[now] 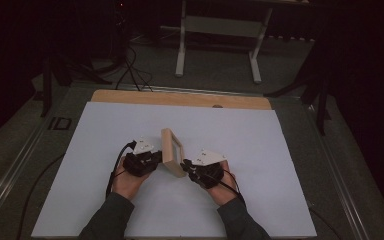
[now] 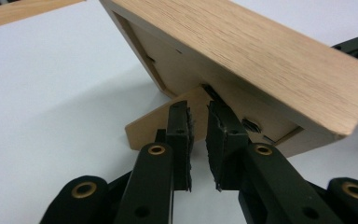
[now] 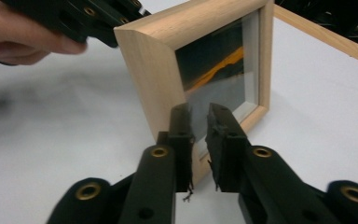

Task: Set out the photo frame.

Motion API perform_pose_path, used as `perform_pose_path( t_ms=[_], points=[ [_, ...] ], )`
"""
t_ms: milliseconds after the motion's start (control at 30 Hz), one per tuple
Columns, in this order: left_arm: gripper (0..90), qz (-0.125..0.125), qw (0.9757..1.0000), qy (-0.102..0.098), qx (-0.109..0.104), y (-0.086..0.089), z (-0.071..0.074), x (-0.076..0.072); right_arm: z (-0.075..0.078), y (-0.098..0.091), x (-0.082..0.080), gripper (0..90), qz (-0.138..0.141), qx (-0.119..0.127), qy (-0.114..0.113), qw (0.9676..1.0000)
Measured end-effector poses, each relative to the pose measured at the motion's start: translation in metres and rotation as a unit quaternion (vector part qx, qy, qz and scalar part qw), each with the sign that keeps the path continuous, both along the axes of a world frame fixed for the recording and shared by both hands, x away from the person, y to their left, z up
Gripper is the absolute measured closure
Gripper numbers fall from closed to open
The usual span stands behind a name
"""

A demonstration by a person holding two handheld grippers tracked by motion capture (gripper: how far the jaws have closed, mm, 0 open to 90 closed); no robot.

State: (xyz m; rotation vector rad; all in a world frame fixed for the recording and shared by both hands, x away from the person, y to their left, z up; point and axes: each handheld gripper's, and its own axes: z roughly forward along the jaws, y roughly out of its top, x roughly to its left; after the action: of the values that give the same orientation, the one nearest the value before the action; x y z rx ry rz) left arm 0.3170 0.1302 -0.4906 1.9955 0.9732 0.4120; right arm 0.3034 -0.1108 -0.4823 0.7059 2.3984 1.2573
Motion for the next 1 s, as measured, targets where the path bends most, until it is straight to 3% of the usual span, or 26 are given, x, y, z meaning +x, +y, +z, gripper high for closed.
perform_pose_path(
  t_ms=[633,1000],
  points=[
    [62.0,0.016,0.9996,-0.01,-0.019,0.019,0.019,-0.011,0.0,-0.017,-0.003,65.8,-0.008,-0.002,0.008,0.9999],
    [54.9,0.01,0.9993,-0.005,-0.035,0.02,0.033,-0.019,-0.001,-0.02,-0.002,61.8,-0.014,-0.003,0.008,0.9999]
  ],
)
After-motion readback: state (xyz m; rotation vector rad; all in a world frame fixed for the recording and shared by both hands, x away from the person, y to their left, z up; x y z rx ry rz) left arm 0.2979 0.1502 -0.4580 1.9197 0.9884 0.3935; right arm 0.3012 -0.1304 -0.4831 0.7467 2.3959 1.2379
